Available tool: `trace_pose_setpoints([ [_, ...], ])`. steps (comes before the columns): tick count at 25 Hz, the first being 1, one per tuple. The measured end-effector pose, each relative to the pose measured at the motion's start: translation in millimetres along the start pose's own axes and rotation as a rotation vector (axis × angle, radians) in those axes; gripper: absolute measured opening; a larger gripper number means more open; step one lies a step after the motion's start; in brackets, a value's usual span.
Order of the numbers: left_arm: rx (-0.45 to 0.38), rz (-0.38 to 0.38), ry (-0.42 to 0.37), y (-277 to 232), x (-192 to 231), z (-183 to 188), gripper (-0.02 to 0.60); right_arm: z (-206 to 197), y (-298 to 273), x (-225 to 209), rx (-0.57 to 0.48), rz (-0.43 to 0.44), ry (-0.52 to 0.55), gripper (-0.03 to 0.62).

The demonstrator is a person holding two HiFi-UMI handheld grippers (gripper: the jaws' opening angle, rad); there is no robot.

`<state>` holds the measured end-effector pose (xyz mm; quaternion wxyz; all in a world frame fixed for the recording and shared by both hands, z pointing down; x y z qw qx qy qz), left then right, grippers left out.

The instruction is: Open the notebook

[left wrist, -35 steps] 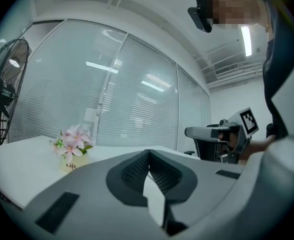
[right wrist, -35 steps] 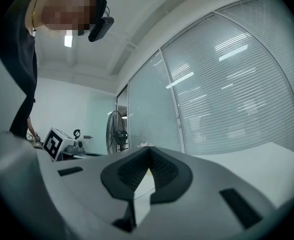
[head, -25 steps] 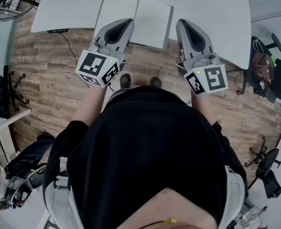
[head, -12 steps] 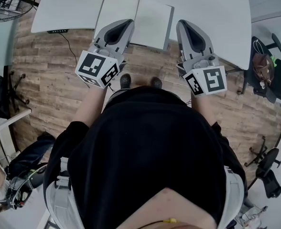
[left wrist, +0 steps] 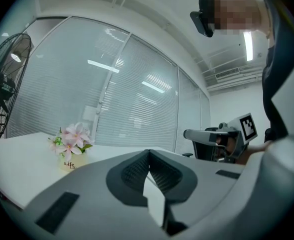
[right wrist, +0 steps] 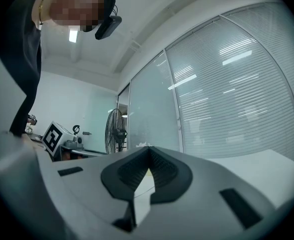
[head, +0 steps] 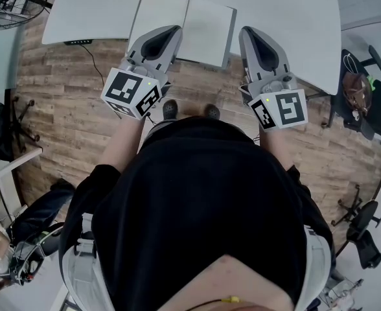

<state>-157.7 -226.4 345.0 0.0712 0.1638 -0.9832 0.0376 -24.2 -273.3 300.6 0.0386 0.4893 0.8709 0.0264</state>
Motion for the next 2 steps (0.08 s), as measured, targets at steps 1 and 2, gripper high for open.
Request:
trace_pose_setpoints([
  [1, 0.000, 0.000, 0.001, -0.1, 0.1, 0.2, 0.012, 0.1, 0.0, -0.2, 0.000, 0.000, 0.000, 0.003],
  [2, -0.001, 0.001, 0.001, -0.1, 0.1, 0.3, 0.012, 0.2, 0.1, -0.4, 0.000, -0.001, 0.001, 0.004],
])
Point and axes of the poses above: the fingertips, and each gripper's own axes: y backward along the fingers, x to its left, z out of its top, the point moved 1 cm from there along y, backward along the fingers
